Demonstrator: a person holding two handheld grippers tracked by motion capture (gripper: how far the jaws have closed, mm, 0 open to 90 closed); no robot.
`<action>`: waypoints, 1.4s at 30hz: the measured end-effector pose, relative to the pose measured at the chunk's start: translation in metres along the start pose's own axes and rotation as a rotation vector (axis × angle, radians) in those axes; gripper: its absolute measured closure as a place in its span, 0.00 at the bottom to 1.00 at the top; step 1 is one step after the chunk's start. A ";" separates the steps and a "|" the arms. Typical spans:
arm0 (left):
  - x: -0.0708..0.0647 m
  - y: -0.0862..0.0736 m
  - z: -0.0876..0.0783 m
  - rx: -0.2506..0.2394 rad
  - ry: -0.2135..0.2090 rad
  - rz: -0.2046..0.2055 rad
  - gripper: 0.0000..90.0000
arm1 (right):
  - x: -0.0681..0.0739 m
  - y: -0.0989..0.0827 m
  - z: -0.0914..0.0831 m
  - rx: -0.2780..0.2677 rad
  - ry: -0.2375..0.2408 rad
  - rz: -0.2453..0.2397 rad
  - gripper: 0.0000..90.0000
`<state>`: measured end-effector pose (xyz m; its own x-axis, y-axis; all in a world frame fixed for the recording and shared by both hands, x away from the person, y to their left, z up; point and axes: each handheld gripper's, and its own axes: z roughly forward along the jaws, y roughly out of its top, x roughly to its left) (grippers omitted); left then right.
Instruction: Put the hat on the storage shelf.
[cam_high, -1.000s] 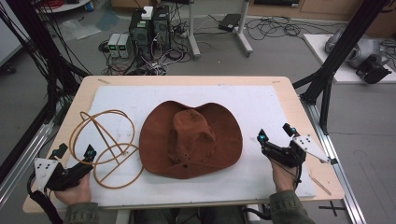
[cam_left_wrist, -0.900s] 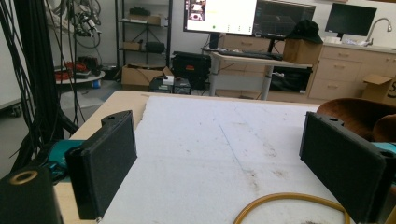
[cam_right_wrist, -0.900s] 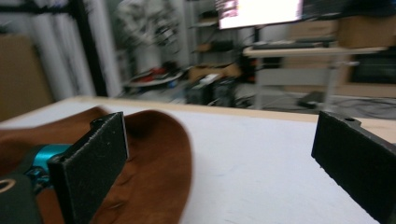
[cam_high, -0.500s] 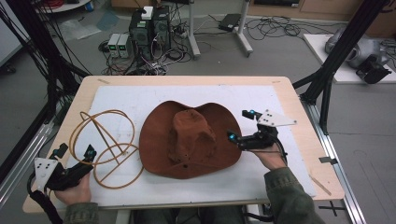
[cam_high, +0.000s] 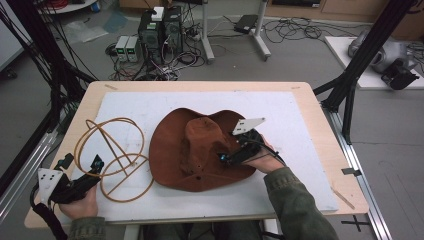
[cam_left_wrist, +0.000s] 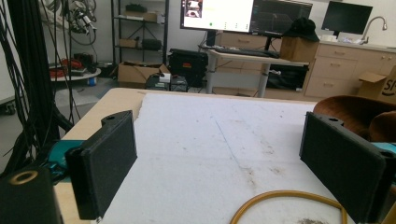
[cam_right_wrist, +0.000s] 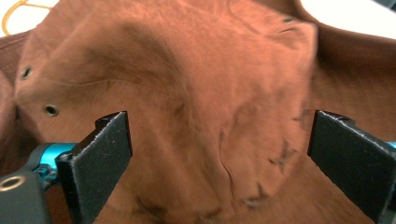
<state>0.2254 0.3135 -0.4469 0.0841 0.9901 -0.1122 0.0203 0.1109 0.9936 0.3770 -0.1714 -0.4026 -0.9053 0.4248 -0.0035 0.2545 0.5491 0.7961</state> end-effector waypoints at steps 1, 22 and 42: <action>0.000 0.000 0.000 0.000 -0.001 -0.001 0.12 | 0.000 0.001 0.005 0.015 0.009 0.004 0.07; 0.001 0.000 0.000 0.000 -0.011 -0.016 0.13 | 0.004 -0.001 0.024 0.101 0.024 0.034 0.98; 0.001 0.000 0.000 -0.002 -0.010 -0.014 0.13 | -0.004 -0.018 -0.035 -0.191 0.046 0.155 0.98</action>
<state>0.2251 0.3149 -0.4474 0.0936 0.9876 -0.1262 0.0195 0.1249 0.9920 0.3640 -0.2083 -0.3957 -0.8761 0.4578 0.1513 0.3263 0.3318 0.8851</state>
